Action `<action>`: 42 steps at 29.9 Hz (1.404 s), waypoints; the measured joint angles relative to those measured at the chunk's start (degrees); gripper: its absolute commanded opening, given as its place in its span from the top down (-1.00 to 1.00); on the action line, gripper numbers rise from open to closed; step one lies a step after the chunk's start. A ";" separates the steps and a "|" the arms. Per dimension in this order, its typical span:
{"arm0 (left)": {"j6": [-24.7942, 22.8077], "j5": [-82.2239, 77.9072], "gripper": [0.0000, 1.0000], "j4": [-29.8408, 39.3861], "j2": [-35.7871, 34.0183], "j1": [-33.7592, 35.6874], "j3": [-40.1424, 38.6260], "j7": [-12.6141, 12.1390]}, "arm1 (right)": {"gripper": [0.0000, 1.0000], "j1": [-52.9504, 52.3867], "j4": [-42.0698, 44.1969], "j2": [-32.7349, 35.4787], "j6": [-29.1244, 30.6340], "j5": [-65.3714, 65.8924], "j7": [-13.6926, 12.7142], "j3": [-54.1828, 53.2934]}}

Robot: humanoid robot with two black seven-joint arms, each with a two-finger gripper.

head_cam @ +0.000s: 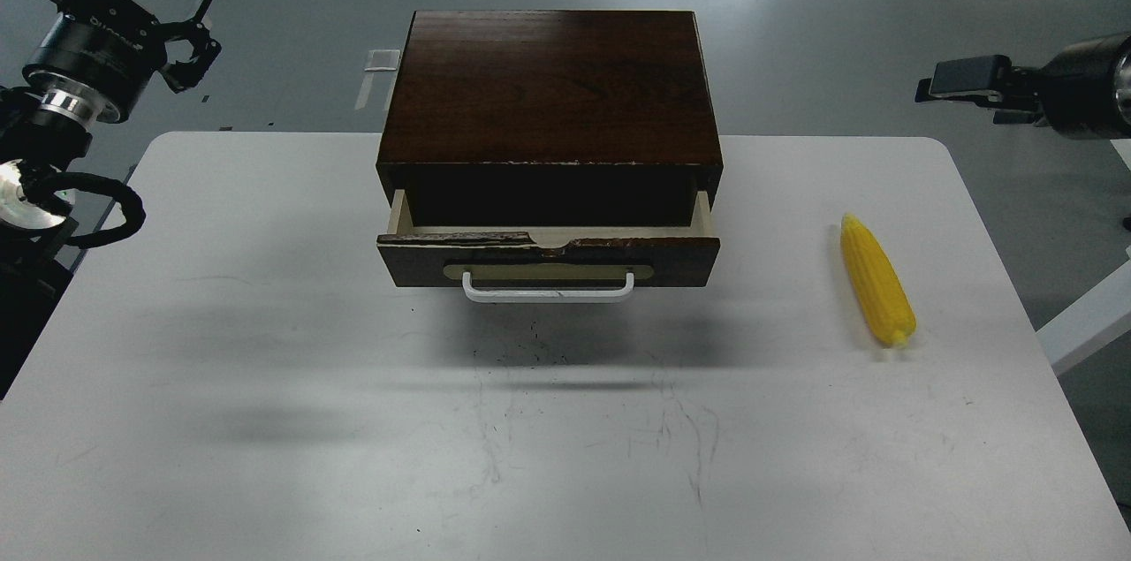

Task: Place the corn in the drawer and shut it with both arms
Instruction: 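Move the right gripper toward the yellow corn cob beside the box, then close the right gripper around the yellow corn cob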

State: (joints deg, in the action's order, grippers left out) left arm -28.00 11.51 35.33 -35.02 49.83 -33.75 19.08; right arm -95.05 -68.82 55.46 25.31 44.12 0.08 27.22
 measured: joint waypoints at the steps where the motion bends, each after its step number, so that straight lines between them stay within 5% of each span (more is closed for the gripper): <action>1: 0.00 0.00 -0.96 0.00 0.01 0.00 0.00 0.00 | -0.82 0.63 -0.14 0.06 -0.10 0.07 0.11 0.09; 16: 0.00 0.00 -0.96 -0.01 -1.26 -0.26 0.18 0.10 | -0.83 12.98 0.27 0.38 -5.00 5.26 0.57 -0.24; 26: 0.00 0.06 -0.96 0.00 -1.04 -0.79 0.42 0.10 | -0.87 20.63 0.72 -0.09 -8.75 5.29 4.07 -4.14; 42: 0.00 -0.08 -0.96 0.00 -0.58 -2.30 0.62 0.08 | -0.89 28.61 5.92 -6.12 -10.03 5.36 6.15 -9.87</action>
State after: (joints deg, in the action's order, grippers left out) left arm -28.00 11.43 35.33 -35.60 47.53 -33.13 19.16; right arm -66.43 -62.90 49.35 15.28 49.48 6.22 17.36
